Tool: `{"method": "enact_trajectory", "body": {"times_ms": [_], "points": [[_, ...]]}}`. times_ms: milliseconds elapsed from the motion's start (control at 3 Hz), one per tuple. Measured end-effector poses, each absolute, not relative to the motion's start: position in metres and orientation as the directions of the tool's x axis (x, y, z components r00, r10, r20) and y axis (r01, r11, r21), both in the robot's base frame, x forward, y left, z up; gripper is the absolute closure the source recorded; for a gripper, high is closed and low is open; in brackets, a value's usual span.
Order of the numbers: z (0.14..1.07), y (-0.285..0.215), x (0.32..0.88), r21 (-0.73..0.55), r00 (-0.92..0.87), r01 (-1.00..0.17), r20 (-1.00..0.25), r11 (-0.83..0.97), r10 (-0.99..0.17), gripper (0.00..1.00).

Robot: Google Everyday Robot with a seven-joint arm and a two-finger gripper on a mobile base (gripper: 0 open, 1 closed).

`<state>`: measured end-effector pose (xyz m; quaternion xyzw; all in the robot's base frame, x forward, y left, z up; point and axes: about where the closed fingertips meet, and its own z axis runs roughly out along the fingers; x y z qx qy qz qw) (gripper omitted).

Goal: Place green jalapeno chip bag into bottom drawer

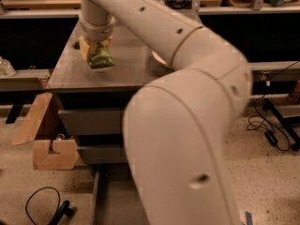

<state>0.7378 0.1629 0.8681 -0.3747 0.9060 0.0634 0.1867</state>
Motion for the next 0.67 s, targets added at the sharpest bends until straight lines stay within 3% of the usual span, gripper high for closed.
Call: {"method": "enact_trajectory", "body": {"times_ms": [667], "points": [[0.933,0.089,0.639,-0.044,-0.701,-0.602,-0.448,0.797,-0.554,1.0]]}}
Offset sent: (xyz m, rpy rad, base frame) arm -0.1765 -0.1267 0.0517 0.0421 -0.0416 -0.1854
